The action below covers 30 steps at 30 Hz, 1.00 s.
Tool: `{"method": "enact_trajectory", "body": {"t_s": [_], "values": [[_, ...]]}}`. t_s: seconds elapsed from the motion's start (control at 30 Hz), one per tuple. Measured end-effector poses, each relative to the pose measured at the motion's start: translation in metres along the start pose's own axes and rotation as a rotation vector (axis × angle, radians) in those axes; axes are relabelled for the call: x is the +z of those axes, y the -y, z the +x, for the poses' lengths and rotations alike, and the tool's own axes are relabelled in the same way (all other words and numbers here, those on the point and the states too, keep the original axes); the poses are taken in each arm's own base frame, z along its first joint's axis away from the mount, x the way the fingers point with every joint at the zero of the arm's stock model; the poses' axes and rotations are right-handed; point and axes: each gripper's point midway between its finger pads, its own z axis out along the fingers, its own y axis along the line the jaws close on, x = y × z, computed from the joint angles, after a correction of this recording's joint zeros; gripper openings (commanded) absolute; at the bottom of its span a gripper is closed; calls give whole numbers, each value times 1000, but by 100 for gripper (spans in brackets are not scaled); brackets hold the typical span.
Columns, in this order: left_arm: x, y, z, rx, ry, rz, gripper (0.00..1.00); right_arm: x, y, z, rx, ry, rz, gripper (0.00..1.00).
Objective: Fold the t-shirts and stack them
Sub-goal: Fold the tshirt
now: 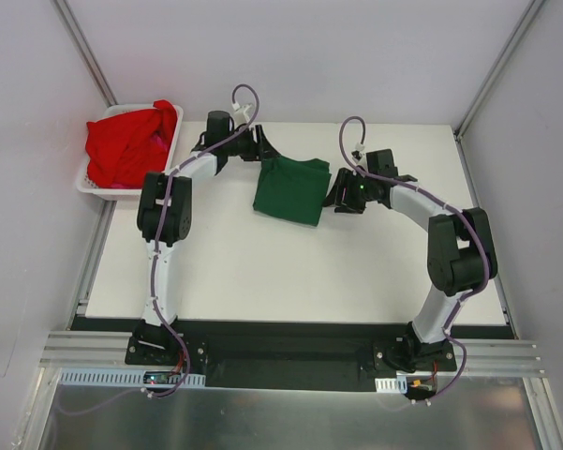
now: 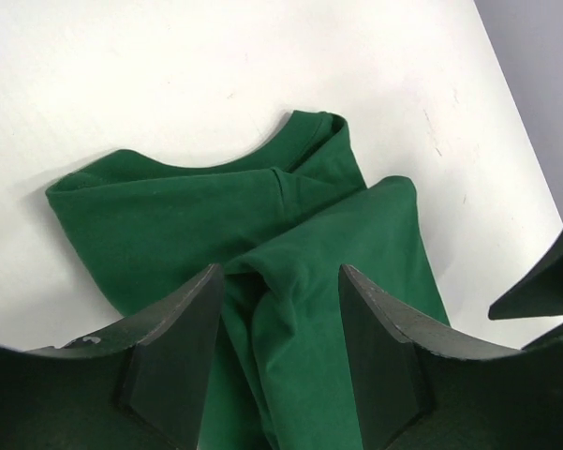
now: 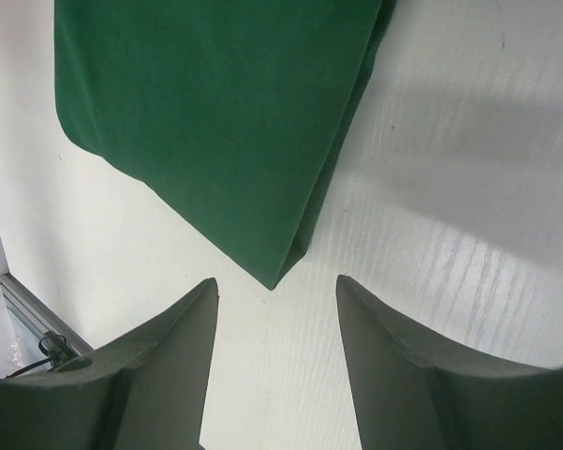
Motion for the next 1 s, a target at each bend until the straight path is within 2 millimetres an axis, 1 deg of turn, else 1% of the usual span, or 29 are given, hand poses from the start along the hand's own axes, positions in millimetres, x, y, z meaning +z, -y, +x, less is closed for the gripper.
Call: {"method": "enact_trajectory", "body": {"t_s": [0.07,0.1,0.13,0.17,0.2,0.3,0.37,0.4,0.43,0.5,0.53,0.57,0.6,0.67,0.8,0.87,0.9,1.0], "values": [[2,-3,2,-6,-5,-3,36,0,0,0,-1,1,-1,56],[3,-5,5,-11,-11,-4,25,0,0,0,-1,1,-1,56],[3,-6,6,-16,-15,-6,18,-1,-1,0,-1,2,-1,56],[3,-6,7,-22,-20,-7,13,-1,-1,0,-2,2,-2,56],[3,-6,8,-21,-21,-7,5,-2,-1,0,-2,2,-2,56],[0,-5,12,-24,-26,-10,2,-2,0,2,-1,0,-2,56],[-2,-6,19,-31,-36,-14,4,-2,0,4,0,-3,-2,57],[-2,-6,20,-32,-39,-15,8,-2,0,4,0,-4,-2,56],[-2,-6,20,-31,-39,-15,18,-2,0,4,0,-4,-2,56],[-2,-6,20,-33,-39,-13,27,-3,0,4,-1,-3,-4,56],[-2,-6,20,-29,-38,-12,40,-3,-1,4,-2,-3,-4,56],[-2,-5,20,-31,-39,-10,55,-3,-1,4,-2,-3,-5,56],[-2,-5,20,-30,-39,-9,59,-3,-1,4,-2,-3,-4,56],[-2,-4,20,-34,-39,-6,61,-3,0,5,-1,-5,-4,56],[-2,-3,20,-37,-41,0,59,-2,1,8,2,-11,-2,56],[-2,-3,20,-36,-42,3,53,-2,2,8,2,-12,-1,56],[-2,-3,20,-36,-42,4,45,-2,2,8,2,-12,-1,56],[-2,-2,19,-39,-39,7,35,-2,1,8,2,-11,-2,56]]}}
